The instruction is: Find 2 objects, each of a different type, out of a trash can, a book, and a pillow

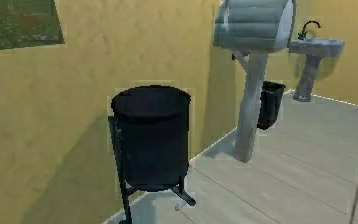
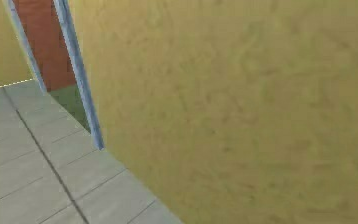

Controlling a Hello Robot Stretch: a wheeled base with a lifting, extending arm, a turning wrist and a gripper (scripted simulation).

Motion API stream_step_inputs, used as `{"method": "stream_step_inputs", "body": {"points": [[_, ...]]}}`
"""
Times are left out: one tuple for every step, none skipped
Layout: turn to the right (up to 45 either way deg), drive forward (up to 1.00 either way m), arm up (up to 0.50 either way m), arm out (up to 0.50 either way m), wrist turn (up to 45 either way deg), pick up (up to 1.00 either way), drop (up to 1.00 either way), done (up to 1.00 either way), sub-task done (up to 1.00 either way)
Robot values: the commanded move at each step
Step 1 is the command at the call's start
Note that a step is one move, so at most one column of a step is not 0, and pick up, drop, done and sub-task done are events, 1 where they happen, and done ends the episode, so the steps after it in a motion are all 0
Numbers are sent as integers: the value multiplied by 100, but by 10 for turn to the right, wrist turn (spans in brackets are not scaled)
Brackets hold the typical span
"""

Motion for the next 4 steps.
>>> {"method": "stream_step_inputs", "body": {"points": [[-450, 0, 0, 0, 0, 0, 0, 0, 0], [0, 15, 0, 0, 0, 0, 0, 0, 0], [390, 0, 0, 0, 0, 0, 0, 0, 0], [0, 0, 0, 0, 0, 0, 0, 0, 100]]}}
